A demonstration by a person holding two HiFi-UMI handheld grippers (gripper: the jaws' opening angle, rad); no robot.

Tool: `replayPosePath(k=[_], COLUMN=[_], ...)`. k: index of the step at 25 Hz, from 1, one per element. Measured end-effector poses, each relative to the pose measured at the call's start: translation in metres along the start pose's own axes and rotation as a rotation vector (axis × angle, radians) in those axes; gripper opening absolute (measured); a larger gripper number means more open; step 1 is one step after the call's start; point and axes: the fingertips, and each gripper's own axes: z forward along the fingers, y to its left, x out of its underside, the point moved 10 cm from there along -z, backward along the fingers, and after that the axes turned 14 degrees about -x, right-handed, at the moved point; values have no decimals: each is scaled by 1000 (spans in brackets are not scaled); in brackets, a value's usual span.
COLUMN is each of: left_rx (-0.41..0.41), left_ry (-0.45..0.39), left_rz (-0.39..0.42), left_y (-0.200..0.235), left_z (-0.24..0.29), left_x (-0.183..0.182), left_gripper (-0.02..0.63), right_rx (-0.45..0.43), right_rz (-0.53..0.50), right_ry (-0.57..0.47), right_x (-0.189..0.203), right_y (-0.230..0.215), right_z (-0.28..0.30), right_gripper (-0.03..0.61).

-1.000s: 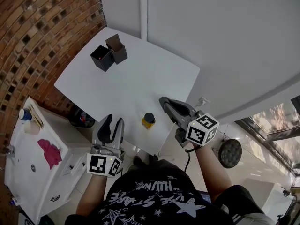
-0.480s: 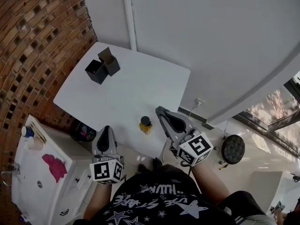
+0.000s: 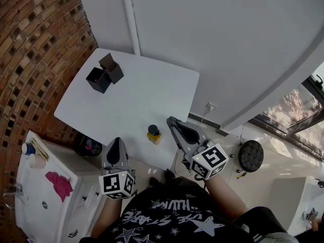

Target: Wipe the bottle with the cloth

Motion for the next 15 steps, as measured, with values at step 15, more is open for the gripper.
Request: replayPosePath(k=[15], left_rx=[12], left_ry=[64], left_rz=[-8], left_y=[-2], left_z=[-10], left_x=[12], left_gripper=[3], right_rx=[-40], right_rz=[2], right_ry=[69], right_x=[12], right_y=[8], right_z=[3], right_gripper=[35])
